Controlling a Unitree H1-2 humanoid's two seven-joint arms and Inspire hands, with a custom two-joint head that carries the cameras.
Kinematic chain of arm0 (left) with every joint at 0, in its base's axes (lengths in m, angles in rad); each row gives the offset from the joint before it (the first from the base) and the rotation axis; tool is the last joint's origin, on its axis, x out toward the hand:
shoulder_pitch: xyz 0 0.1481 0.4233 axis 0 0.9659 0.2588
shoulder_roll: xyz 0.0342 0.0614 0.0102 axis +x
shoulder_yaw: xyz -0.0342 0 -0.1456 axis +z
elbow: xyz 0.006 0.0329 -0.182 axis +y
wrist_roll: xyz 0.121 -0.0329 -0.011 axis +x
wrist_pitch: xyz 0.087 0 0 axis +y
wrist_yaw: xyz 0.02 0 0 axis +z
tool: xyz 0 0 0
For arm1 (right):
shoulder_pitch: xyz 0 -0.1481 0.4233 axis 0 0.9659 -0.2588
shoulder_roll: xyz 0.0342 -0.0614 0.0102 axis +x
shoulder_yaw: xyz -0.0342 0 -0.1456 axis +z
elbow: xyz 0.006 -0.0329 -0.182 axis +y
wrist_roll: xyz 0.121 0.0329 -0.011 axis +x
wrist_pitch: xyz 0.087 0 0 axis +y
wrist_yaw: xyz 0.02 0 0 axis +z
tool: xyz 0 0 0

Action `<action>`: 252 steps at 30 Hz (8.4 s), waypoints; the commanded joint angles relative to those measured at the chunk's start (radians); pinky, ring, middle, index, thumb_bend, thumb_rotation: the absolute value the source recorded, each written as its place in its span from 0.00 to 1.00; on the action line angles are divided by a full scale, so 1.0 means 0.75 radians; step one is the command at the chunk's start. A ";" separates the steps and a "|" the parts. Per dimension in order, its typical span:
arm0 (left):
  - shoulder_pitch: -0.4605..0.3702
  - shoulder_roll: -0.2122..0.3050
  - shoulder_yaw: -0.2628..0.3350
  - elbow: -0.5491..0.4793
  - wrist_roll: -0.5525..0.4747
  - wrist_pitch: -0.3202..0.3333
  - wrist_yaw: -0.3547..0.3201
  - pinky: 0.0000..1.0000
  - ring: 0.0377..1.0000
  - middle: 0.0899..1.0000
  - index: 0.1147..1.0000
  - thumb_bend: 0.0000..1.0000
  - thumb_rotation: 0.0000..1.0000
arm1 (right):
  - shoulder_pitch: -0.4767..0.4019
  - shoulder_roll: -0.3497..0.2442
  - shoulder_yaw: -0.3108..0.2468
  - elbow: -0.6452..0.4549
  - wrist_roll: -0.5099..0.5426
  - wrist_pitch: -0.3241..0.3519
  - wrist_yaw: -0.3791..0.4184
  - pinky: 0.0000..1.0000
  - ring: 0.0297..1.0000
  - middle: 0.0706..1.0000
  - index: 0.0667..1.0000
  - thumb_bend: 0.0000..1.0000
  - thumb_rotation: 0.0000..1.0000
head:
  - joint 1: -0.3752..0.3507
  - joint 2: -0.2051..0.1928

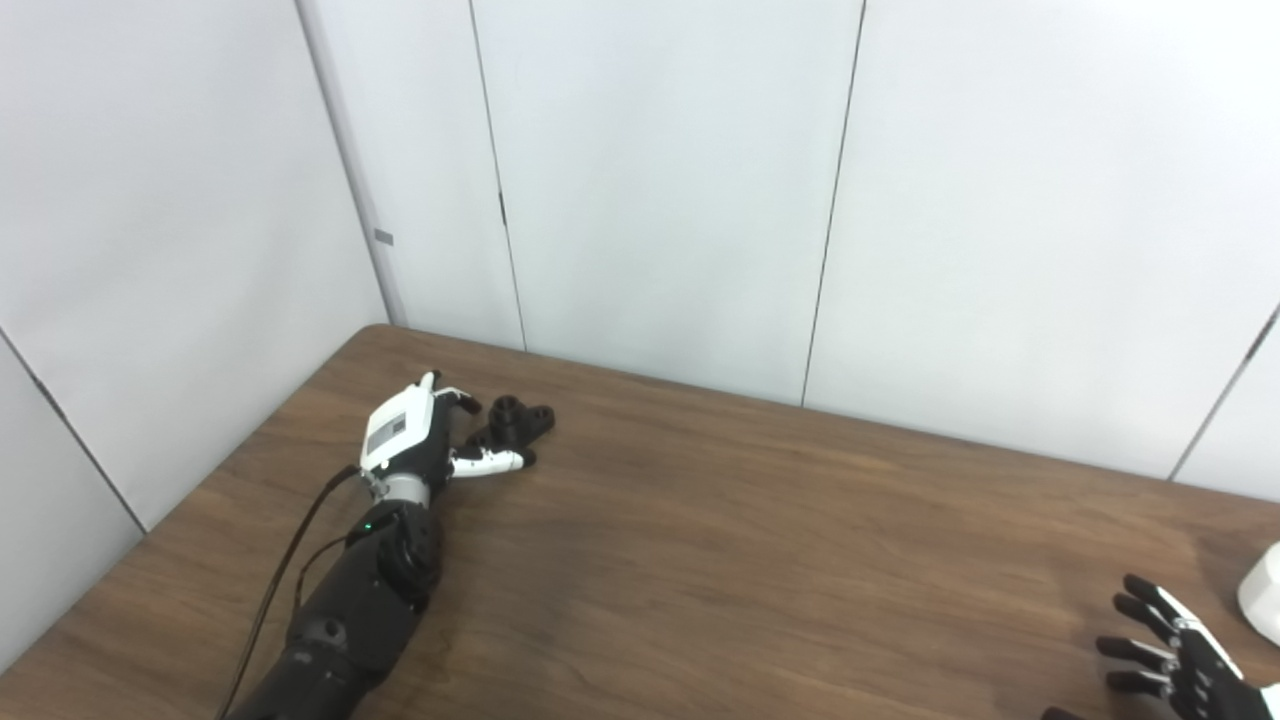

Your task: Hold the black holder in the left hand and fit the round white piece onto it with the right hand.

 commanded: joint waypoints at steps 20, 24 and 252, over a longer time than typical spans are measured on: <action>-0.018 -0.018 -0.124 0.182 0.008 -0.045 0.043 0.97 0.97 0.85 0.42 0.52 0.05 | -0.020 -0.009 -0.042 -0.065 0.026 -0.006 -0.006 0.62 0.72 0.84 0.87 0.63 0.00 | -0.001 0.017; -0.005 -0.024 -0.137 0.177 0.004 -0.092 0.074 0.96 0.97 0.85 0.42 0.52 0.05 | -0.019 -0.011 -0.041 -0.066 0.021 -0.009 -0.009 0.64 0.73 0.85 0.87 0.62 0.00 | -0.001 0.017; 0.278 -0.185 -0.725 -0.194 0.051 -0.795 -0.356 0.93 0.95 0.86 0.42 0.52 0.04 | -0.699 -0.389 0.280 0.935 -0.446 0.154 -0.278 0.70 0.77 0.73 0.45 0.52 0.13 | -0.983 -0.023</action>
